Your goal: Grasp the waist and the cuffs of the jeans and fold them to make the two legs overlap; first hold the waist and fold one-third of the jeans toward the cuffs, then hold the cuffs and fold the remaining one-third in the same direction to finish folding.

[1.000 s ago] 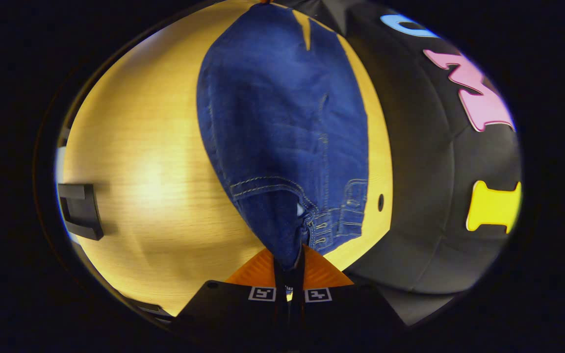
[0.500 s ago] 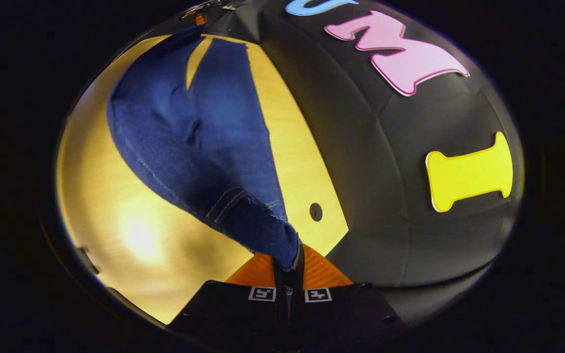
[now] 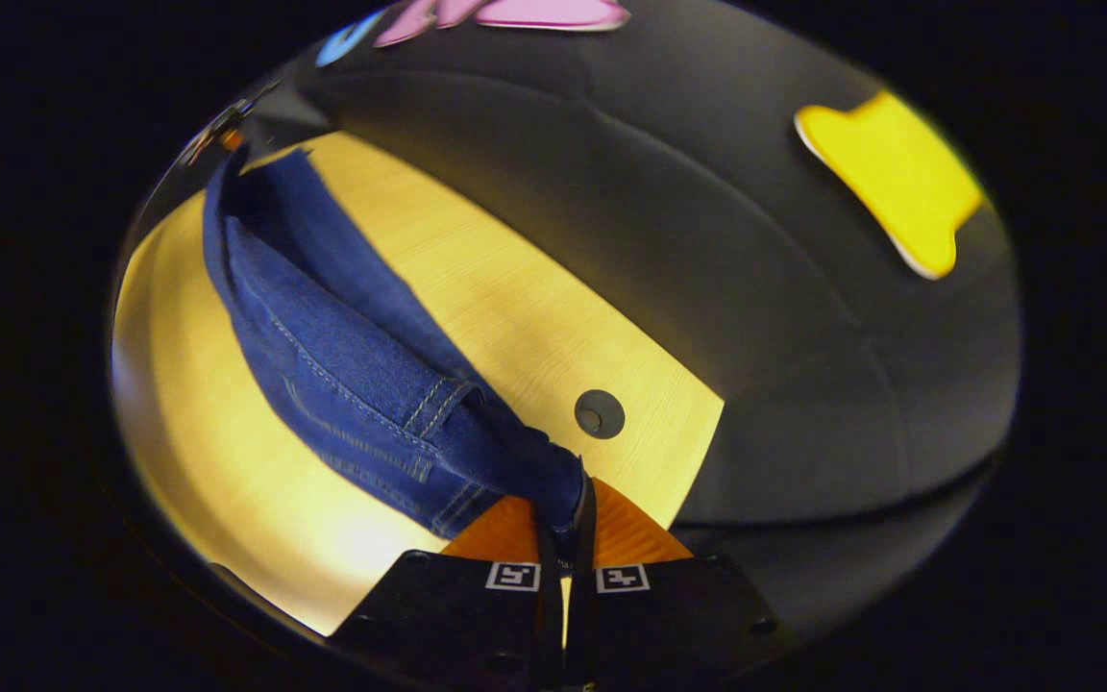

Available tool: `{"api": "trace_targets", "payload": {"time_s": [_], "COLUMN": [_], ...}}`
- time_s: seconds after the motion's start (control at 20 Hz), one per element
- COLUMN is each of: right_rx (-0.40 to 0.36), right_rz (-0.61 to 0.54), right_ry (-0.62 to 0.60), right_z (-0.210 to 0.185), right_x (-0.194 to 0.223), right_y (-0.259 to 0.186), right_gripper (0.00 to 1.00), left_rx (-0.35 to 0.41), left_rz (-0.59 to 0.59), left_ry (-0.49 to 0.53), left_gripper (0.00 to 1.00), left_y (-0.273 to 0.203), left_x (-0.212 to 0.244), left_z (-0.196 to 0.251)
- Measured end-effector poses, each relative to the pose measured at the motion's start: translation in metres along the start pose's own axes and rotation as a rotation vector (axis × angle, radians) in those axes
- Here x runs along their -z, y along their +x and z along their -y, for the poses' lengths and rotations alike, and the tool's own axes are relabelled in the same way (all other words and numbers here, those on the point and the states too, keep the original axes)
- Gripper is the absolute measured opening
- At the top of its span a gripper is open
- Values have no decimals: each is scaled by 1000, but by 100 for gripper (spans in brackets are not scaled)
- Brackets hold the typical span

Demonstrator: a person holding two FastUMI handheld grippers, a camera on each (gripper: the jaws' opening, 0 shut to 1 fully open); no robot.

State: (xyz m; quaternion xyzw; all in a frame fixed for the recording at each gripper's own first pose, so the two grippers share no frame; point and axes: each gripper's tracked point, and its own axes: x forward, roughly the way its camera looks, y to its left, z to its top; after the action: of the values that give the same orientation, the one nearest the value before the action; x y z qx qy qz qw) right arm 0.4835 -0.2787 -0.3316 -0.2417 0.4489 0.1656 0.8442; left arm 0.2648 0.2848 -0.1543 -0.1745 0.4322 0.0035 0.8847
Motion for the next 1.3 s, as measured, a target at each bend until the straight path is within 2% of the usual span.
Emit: {"api": "trace_targets", "payload": {"time_s": [0.1,0.25,0.3,0.35,0.4,0.45,0.55,0.6,0.65,0.7,0.75,0.8,0.9,1.15,1.3], "right_rx": [5,36,48,63,62,77,99,108,108,104,88,77,88,246,298], "right_rz": [-53,-92,-100,-115,-118,-122,-97,-78,-61,-44,-21,8,71,241,242], "right_ry": [77,94,109,150,200,257,327,347,366,398,444,505,627,902,992], "right_z": [-4,-6,-5,-2,-4,-1,5,9,6,-1,-10,-18,-28,-41,-44], "right_x": [3,-1,-1,0,0,2,-2,-1,1,7,7,7,10,28,48], "right_y": [13,25,28,28,29,30,22,18,15,14,8,3,-6,-32,-30], "right_gripper": [6,7,9,14,11,31,54,60,73,86,100,99,98,98,98], "left_rx": [-38,-89,-115,-143,-159,-169,-202,-222,-260,-322,-377,-421,-449,-416,-371], "left_rz": [-20,-32,-24,-7,15,36,75,105,151,218,287,354,463,578,589], "left_ry": [15,57,67,68,65,60,78,101,134,177,217,250,297,359,391], "left_gripper": [7,10,17,14,43,56,84,98,93,97,97,97,97,98,98], "left_y": [-5,-4,-7,-10,-16,-18,-24,-31,-38,-51,-65,-80,-86,-94,-98], "left_x": [-2,-6,-10,-15,-20,-23,-23,-26,-31,-41,-50,-58,-64,-64,-60], "left_z": [3,4,2,-2,-3,-5,-11,-13,-16,-21,-22,-20,-8,5,13]}}
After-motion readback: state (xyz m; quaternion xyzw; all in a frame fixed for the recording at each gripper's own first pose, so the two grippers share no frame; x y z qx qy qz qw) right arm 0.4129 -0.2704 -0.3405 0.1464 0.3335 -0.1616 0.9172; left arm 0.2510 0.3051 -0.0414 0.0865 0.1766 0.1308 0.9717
